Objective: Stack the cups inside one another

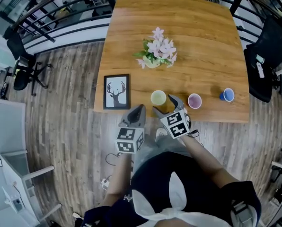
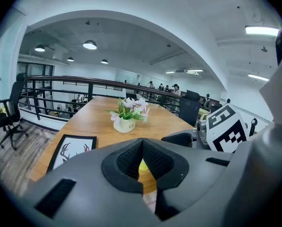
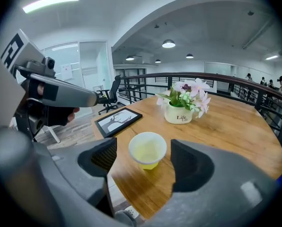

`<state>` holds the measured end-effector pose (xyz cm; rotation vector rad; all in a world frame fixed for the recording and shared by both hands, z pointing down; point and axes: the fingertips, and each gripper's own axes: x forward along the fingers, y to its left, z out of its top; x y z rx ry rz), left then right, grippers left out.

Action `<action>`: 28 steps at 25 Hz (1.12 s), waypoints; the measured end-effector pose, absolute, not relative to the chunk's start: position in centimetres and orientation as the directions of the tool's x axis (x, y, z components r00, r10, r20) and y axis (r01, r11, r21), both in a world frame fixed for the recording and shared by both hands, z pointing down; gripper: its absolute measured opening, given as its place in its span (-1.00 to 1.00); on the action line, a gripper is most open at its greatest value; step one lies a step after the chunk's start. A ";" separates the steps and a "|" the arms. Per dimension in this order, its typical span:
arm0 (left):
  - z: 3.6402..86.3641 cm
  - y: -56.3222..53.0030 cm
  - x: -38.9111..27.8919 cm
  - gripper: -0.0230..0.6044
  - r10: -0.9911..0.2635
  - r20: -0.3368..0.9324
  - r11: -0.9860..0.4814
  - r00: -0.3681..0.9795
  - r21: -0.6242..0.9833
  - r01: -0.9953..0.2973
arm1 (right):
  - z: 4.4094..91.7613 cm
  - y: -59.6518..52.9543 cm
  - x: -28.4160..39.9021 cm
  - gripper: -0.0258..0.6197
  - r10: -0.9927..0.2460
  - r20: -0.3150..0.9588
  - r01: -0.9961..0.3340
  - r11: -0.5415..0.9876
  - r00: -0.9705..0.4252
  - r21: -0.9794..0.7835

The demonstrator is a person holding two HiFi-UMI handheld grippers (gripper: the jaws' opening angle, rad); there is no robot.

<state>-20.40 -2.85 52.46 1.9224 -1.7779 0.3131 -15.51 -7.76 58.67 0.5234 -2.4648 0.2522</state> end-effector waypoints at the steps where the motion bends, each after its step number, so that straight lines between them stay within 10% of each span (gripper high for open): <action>1: 52.5 -2.9 -20.5 -0.87 -0.863 0.491 -0.020 0.119 0.203 -0.979 | 59.0 -7.9 -15.6 0.17 -0.307 0.602 -0.423 0.904 -0.738 -0.058; 28: 54.2 -2.4 -20.5 -0.87 -0.831 0.536 -0.022 0.148 0.235 -0.972 | 62.4 -8.8 -17.2 0.08 -0.255 0.682 -0.401 0.914 -0.686 -0.062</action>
